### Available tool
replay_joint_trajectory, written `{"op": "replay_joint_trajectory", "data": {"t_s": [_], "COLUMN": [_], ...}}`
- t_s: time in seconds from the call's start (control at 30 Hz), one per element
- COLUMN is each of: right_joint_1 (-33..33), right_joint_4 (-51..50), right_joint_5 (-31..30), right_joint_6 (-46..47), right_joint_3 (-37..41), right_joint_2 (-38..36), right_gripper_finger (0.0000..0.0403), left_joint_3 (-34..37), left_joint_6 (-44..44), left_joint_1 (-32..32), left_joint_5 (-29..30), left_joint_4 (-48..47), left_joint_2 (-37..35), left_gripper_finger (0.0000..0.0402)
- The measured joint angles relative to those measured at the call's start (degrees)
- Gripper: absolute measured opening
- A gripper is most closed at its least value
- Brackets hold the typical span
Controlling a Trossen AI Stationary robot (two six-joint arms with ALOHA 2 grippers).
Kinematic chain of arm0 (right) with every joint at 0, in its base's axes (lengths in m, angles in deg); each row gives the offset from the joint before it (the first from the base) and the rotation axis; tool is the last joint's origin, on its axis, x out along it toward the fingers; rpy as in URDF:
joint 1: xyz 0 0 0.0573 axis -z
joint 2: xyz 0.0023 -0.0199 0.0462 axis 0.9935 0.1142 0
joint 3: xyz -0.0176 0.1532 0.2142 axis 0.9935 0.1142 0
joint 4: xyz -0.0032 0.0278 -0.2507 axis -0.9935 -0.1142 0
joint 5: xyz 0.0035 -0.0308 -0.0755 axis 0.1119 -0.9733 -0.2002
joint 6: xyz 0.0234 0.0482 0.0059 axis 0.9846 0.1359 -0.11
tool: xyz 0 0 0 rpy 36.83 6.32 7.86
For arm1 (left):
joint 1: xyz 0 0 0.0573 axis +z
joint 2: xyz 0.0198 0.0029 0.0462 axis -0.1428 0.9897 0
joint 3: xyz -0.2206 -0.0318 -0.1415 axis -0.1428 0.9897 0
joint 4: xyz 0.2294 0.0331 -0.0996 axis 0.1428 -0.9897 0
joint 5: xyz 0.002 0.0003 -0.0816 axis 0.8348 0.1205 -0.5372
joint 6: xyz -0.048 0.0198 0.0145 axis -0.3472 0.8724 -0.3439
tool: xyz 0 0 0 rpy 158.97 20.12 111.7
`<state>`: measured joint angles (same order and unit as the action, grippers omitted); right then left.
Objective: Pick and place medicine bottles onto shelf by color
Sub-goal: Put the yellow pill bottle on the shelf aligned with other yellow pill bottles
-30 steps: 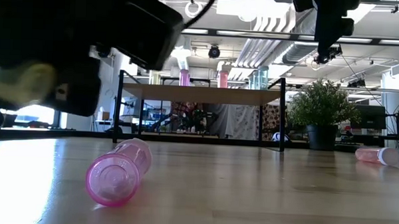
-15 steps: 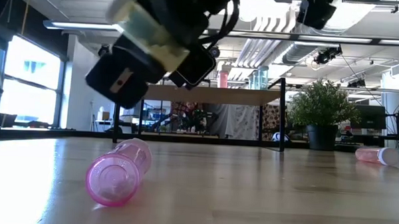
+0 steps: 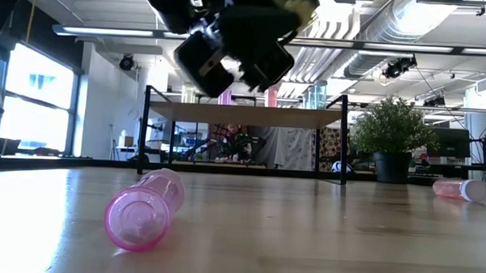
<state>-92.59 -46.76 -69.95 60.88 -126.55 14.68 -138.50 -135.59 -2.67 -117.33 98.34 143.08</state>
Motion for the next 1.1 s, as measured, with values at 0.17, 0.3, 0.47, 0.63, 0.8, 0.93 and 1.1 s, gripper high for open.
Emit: {"op": "replay_joint_trajectory", "data": {"t_s": [0.17, 0.3, 0.47, 0.63, 0.8, 0.93, 1.1], "right_joint_1": [-2.1, -3.5, -5.7, -7.5, -10.0, -11.3, -12.0], "right_joint_4": [5.0, 9.7, 10.7, 9.7, 9.0, 7.7, 5.9], "right_joint_5": [0.0, 0.0, -2.9, -4.6, -9.7, -14.4, -18.0], "right_joint_6": [-8.3, -11.3, -16.8, -18.1, -18.9, -20.4, -20.4], "right_joint_3": [0.0, 0.0, 0.0, 0.0, 0.0, 0.0, 0.0], "right_joint_2": [0.0, 0.3, 1.6, 3.7, 5.0, 5.4, 5.4], "right_gripper_finger": [0.0193, 0.0193, 0.0193, 0.0193, 0.0193, 0.0193, 0.0193], "left_joint_3": [0.0, 0.0, 0.0, 0.0, 0.0, 0.0, 0.0], "left_joint_6": [-8.4, -12.2, -15.4, -17.4, -17.7, -17.6, -17.7], "left_joint_1": [0.5, 0.5, 0.6, 1.1, 1.2, 1.0, 0.5], "left_joint_5": [1.3, 6.0, 13.1, 19.9, 23.5, 23.7, 25.0], "left_joint_4": [8.5, 13.3, 17.7, 22.4, 24.6, 24.4, 24.3], "left_joint_2": [0.0, 0.0, 0.0, -0.1, -0.1, -0.1, -0.1], "left_gripper_finger": [0.0101, 0.0101, 0.0101, 0.0101, 0.0101, 0.0101, 0.0101]}}
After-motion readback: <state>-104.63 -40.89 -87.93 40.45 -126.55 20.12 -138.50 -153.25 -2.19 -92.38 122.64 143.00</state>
